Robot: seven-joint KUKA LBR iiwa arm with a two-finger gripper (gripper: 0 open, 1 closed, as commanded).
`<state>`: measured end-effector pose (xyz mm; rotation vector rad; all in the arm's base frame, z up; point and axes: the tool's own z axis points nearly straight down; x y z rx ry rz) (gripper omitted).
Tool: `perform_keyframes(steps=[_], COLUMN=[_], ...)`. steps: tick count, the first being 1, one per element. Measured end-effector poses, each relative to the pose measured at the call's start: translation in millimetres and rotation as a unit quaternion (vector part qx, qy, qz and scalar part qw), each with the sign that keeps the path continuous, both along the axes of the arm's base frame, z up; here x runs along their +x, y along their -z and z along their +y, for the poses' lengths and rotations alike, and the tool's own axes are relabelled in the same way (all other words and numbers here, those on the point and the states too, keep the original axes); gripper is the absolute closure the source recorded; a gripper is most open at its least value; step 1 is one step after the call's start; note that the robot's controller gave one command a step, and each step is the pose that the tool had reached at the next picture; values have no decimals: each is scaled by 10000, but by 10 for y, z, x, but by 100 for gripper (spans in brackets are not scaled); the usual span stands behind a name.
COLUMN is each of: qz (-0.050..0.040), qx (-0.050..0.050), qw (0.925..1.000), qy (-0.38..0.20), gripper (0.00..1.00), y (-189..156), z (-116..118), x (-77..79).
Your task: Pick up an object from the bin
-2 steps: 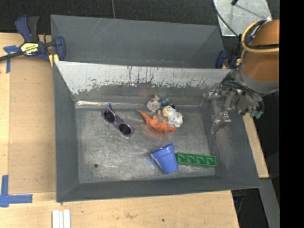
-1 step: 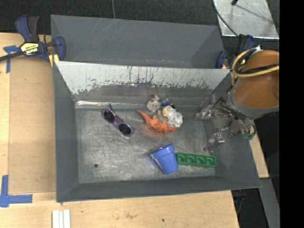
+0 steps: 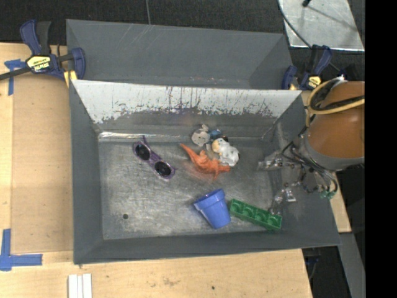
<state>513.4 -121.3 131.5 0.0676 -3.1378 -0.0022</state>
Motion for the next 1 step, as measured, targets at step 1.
perform_keyframes(steps=[1], qz=[-43], qx=[-10], qw=[9982], qy=[594], gripper=[0], y=[-147], z=[1], x=[-77])
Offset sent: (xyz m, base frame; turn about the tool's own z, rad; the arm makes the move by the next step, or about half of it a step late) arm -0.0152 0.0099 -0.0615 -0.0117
